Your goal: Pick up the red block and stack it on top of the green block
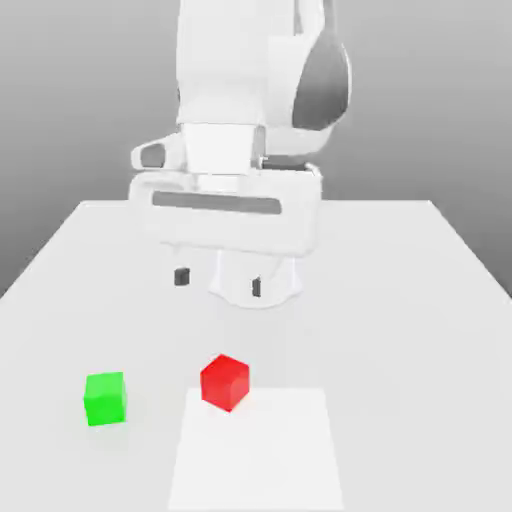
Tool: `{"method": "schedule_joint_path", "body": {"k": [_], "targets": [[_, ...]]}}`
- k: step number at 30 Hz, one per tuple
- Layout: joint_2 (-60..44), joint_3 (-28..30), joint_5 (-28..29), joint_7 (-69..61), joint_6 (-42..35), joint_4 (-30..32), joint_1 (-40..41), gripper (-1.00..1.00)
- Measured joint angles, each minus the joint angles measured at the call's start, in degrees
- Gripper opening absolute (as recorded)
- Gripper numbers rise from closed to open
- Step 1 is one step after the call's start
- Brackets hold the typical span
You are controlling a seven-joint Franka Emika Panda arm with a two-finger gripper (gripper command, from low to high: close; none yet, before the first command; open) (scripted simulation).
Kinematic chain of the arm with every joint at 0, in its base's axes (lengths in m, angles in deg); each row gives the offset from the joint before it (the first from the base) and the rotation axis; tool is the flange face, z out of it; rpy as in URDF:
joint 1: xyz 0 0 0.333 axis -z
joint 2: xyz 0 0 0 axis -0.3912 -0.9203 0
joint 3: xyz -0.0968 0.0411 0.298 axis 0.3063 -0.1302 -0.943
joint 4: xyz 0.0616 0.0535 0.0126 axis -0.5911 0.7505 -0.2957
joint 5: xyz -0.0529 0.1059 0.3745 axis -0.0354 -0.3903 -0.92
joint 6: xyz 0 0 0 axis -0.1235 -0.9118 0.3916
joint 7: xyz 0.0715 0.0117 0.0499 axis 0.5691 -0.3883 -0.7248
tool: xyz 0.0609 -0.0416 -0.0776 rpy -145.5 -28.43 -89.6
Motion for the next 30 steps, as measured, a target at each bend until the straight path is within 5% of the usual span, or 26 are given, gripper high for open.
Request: {"method": "schedule_joint_path", "body": {"k": [9, 10, 17, 25, 30], "targets": [[-25.5, 2.0, 2.6, 6.0, 20.7, 3.1, 0.1, 0.0], [-26.6, 2.1, 2.7, 6.0, 21.6, 3.0, 0.1, -1.0], [-26.4, 2.2, 3.0, 6.2, 21.5, 3.0, 0.1, -1.0], [-11.1, 1.5, 1.0, 4.8, 8.3, 5.2, 0.1, -1.0], [-10.9, 8.5, 2.4, 5.1, 0.3, -2.6, 8.5, -1.0]]}}
